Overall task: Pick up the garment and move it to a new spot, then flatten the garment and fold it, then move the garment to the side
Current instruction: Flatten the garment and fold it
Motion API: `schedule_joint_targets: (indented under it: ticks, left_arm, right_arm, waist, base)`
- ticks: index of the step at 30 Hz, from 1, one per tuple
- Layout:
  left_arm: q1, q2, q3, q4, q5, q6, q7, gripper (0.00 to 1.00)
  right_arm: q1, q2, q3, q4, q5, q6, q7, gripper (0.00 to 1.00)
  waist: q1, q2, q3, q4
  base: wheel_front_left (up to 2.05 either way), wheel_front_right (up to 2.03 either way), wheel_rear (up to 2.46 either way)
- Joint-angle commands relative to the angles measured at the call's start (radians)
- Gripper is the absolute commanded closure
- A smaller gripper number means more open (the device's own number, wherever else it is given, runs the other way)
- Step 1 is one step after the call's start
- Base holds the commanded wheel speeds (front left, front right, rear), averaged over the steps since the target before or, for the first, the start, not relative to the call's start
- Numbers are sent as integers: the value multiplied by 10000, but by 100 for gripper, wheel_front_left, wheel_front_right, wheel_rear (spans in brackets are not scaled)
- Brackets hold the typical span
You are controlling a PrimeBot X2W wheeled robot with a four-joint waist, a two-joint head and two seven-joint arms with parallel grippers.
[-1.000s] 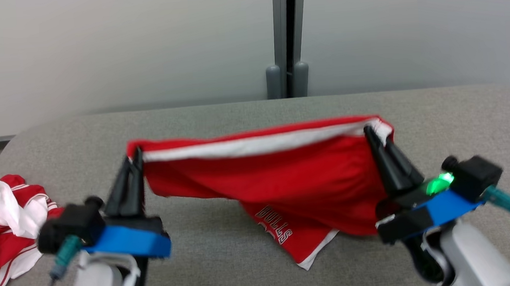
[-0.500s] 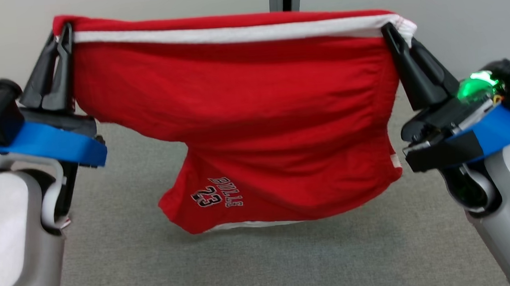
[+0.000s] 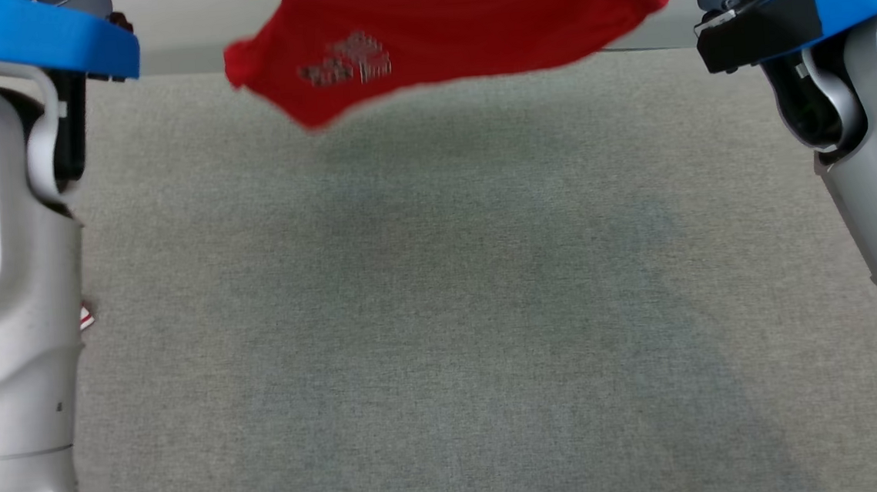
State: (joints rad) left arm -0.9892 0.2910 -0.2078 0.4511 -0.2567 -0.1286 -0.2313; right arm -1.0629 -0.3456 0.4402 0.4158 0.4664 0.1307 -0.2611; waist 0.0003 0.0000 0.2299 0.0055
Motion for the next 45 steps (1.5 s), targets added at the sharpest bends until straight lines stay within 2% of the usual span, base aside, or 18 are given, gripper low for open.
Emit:
schedule_joint_targets:
  ticks: [1, 6, 15, 20, 29, 33, 38, 42, 45]
  left_arm:
    - [4, -166, -37, 338, -8, 40, -172, 100]
    - [1411, -479, 404, 1117, -464, 108, -337, 100]
    - [6419, -1242, 1345, 864, -576, 122, -347, 100]
    - [9084, -1886, 1957, 357, -434, 79, -348, 100]
    - [11325, -2209, 1951, -117, 101, -2, -349, 100]
    - [11552, -2268, 1935, -508, 290, -20, -349, 100]
    - [10406, -2011, 1715, -959, 549, -14, -349, 100]
    - [8585, -1379, 895, -816, 402, -24, -277, 100]
    - [6903, -661, 3, -513, 110, -24, 229, 100]
  right_arm:
    - [40, 81, -152, 31, -262, 1, -42, 100]
    - [1402, -9, 95, 56, -547, -1, -48, 100]
    - [5659, 226, 638, -283, -161, -4, -53, 100]
    - [8216, 488, 282, -786, 27, -7, -54, 100]
    - [10822, 478, 794, -1603, 402, -1, -53, 100]
    - [11309, 426, 998, -1891, 606, -1, -52, 100]
    - [10808, 780, 656, -2080, 1105, -1, -51, 100]
    - [9974, 1178, 381, -1931, 1870, -1, -51, 100]
    - [9170, 1457, 176, -1759, 2530, 1, -51, 100]
  waist:
    - [-3, 0, 152, 144]
    - [-3, 0, 73, 144]
    - [-3, 0, -481, 138]
    - [-3, 0, -1194, 185]
    - [-3, 0, -2174, 148]
    - [-3, 0, -2261, 45]
    - [-3, 0, -1997, -106]
    - [-3, 0, -1352, -279]
    - [-3, 0, -706, -480]
  base:
    - [0, 0, 0]
    - [0, 0, 0]
    - [0, 0, 0]
    - [0, 0, 0]
    - [0, 0, 0]
    - [0, 0, 0]
    - [0, 0, 0]
    - [0, 0, 0]
    - [0, 0, 0]
